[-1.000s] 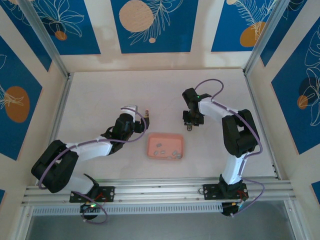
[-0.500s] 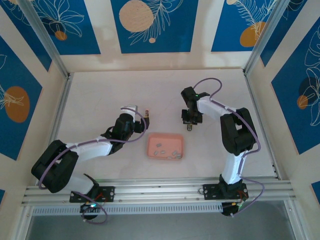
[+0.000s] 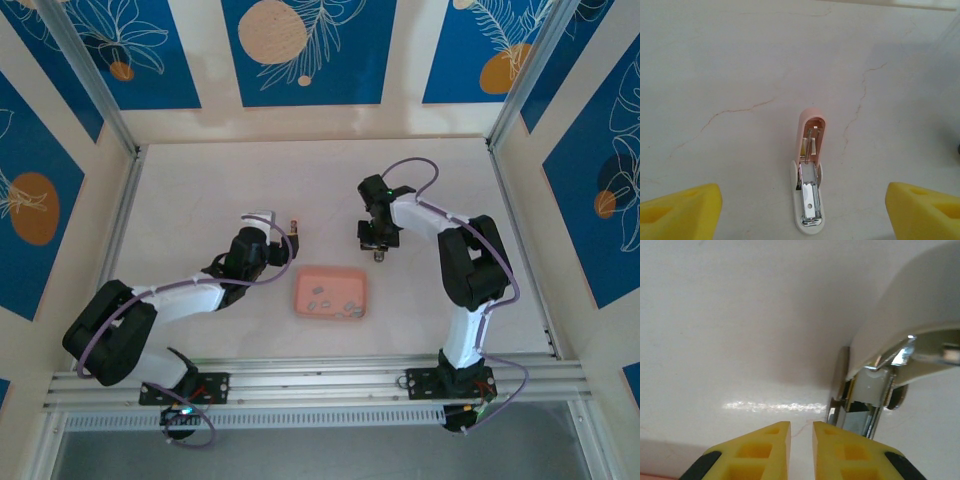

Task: Load the staples into the stapler

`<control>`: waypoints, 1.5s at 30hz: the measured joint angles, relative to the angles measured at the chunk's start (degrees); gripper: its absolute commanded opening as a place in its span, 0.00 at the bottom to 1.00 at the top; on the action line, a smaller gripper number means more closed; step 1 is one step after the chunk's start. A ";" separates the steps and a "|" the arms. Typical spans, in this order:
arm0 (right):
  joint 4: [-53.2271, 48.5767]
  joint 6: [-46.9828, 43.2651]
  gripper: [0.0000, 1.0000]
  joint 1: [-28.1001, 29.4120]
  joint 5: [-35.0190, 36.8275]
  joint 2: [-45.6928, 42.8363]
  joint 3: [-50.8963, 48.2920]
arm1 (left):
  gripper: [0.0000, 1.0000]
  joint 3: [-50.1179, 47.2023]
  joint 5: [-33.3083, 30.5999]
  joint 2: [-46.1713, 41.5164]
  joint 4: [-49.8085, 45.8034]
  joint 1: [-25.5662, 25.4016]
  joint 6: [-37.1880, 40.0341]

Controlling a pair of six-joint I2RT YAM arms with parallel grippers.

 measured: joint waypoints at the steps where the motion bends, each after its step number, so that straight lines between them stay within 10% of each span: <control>1: 0.02 0.02 0.23 0.04 0.04 -0.04 0.00 | 0.85 -0.04 0.00 0.00 0.00 0.00 0.00; 30: -1.66 2.03 0.38 -1.16 2.23 0.35 0.00 | 0.85 -0.50 0.00 0.00 0.04 0.00 0.02; 45: -1.07 0.63 0.24 0.09 2.23 1.14 0.42 | 0.85 -0.50 0.00 0.00 0.04 0.00 0.02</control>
